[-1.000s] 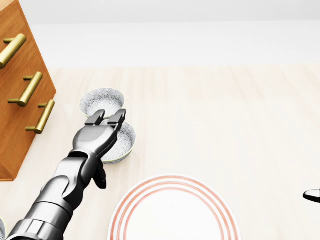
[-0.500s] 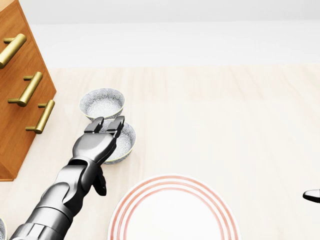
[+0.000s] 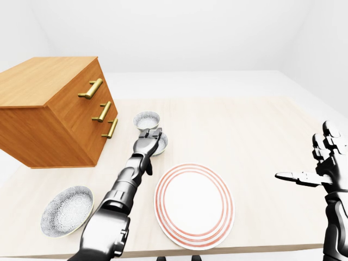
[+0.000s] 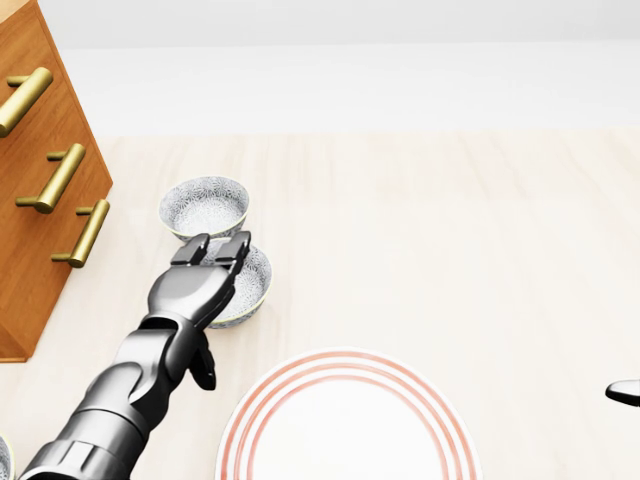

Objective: Put the bowl in the middle on the plate.

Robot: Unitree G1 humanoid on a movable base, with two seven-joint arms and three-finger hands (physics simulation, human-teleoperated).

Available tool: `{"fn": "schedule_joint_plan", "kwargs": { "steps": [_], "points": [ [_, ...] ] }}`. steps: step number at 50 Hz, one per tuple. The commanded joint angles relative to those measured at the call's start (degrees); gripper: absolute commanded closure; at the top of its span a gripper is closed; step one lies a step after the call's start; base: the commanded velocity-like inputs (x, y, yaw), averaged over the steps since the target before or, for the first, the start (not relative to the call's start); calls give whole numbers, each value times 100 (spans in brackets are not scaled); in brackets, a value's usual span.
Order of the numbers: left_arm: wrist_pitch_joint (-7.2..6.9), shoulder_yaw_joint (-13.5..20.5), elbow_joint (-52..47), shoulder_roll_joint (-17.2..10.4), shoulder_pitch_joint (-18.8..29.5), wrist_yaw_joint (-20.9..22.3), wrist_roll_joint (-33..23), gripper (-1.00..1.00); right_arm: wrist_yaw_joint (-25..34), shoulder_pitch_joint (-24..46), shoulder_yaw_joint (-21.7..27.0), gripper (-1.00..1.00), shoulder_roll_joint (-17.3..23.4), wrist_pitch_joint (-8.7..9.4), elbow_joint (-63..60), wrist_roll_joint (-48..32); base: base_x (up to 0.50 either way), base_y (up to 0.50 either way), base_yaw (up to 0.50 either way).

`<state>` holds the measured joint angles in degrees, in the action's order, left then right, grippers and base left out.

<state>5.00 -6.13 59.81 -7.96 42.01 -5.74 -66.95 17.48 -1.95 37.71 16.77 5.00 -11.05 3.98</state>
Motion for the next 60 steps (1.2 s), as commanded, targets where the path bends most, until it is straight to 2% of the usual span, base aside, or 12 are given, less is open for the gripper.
{"fn": "schedule_joint_plan", "kwargs": {
  "steps": [1, 17, 41, 44, 60],
  "points": [
    [0, -40, 138, 45, 72, -40, -15, -100, 24, -14, 13, -100, -19, 0, -54, -14, 0, 0, 0],
    [0, -53, 443, 61, 242, -149, 5, -100, 33, -9, 20, -100, -23, 0, -81, -25, 0, 0, 0],
    [-36, -76, 492, 106, 388, -59, -64, -100, 26, 4, 14, -100, -15, 0, -10, -16, 0, 0, 0],
    [-77, -91, 383, 122, 357, 24, -84, -100, 28, -8, 17, -100, -18, 0, -59, -11, 0, 0, 0],
    [-35, -104, 481, 117, 374, -56, -135, -100, 24, 5, 20, -100, -15, 0, -76, -19, 0, 0, 0]
  ]
}}
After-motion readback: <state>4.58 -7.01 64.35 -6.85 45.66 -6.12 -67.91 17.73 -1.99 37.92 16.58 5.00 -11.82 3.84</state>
